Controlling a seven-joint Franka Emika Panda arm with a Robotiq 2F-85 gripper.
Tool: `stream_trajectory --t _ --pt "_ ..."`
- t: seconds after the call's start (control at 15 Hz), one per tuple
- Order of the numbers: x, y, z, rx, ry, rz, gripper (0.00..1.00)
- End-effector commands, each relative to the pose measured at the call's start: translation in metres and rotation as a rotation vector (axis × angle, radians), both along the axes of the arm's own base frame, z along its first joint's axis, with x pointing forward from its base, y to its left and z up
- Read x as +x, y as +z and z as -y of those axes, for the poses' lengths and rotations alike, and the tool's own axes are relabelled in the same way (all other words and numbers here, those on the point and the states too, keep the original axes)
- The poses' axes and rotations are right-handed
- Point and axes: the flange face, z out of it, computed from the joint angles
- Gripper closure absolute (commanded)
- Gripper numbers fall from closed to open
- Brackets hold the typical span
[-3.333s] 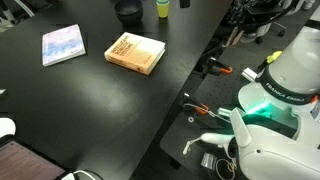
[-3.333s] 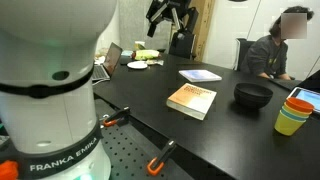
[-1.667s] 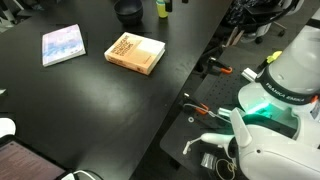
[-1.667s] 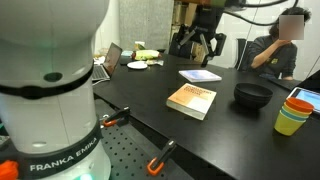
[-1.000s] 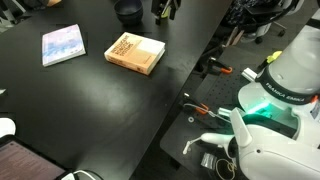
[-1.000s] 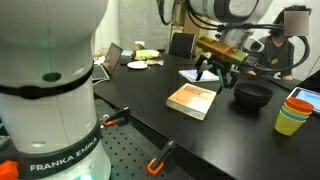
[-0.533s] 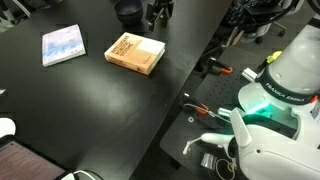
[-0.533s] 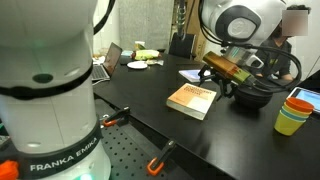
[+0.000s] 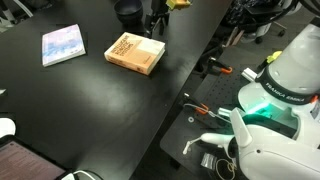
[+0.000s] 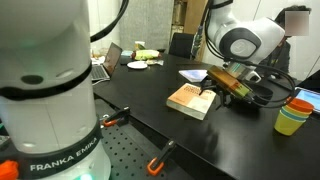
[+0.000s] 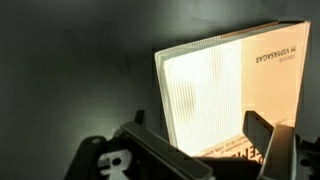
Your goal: Open the book on the table and flip a bunch of pages at once
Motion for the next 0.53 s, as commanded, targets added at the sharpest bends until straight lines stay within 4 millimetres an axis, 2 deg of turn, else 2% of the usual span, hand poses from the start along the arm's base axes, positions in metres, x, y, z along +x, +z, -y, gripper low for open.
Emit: stream_trajectory --t 0.0,0.47 --pt "0.018 -0.012 -0.001 0.043 0.024 -0.003 0.00" --pt "0.030 -0.024 -0.007 0.074 0.031 -0.030 0.00"
